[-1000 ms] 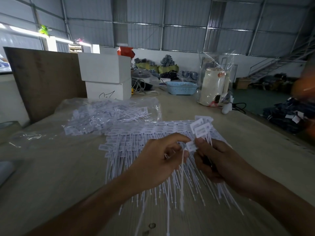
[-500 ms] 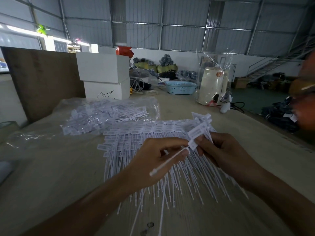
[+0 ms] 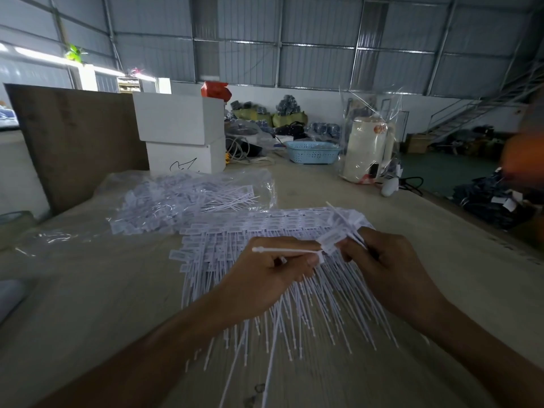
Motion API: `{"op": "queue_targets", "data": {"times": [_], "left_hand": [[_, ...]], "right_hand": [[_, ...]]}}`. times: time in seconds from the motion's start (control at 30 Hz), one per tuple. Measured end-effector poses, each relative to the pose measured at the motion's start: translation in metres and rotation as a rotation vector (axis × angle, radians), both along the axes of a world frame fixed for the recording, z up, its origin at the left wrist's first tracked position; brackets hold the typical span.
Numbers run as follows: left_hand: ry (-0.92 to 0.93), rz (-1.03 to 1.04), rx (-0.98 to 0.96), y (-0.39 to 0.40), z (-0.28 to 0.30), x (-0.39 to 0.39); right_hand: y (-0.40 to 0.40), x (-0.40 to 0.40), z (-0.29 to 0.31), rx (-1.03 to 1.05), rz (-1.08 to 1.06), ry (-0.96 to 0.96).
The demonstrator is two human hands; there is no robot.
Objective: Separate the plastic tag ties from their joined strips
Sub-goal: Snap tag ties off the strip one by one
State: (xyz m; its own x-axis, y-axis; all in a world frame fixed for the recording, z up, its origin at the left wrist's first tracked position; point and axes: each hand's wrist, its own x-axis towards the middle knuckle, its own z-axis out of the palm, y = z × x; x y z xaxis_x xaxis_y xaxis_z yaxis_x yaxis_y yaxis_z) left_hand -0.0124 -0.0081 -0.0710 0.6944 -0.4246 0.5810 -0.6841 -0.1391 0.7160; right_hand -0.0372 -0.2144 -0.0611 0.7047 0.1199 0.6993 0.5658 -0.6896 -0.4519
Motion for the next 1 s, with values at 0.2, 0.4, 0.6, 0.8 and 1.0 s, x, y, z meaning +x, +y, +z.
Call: {"op": "queue_targets", "data": {"times": [0.2, 0.4, 0.6, 0.8, 1.0], "left_hand": [[-0.018, -0.050, 0.080, 0.006, -0.001, 0.002], [-0.189, -0.035, 0.176, -0.003, -0.002, -0.005], [-0.194, 0.084, 0.123, 0.002, -0.003, 0.002], [-0.214, 0.158, 0.121, 0.001, -0.005, 0.003], [-0.362, 0.197, 0.135, -0.005, -0.006, 0.001]], "right_hand": [[-0.004, 0.002, -0.001, -0.171, -0.117, -0.151], [-0.023, 0.010, 0.008, 0.128, -0.191, 0.125], [0.007, 0.000, -0.002, 0.246, 0.108, 0.461], [0.019, -0.013, 0.009, 0.614, 0.306, 0.764], [0.021, -0.016, 0.011, 0.690, 0.334, 0.809]]}}
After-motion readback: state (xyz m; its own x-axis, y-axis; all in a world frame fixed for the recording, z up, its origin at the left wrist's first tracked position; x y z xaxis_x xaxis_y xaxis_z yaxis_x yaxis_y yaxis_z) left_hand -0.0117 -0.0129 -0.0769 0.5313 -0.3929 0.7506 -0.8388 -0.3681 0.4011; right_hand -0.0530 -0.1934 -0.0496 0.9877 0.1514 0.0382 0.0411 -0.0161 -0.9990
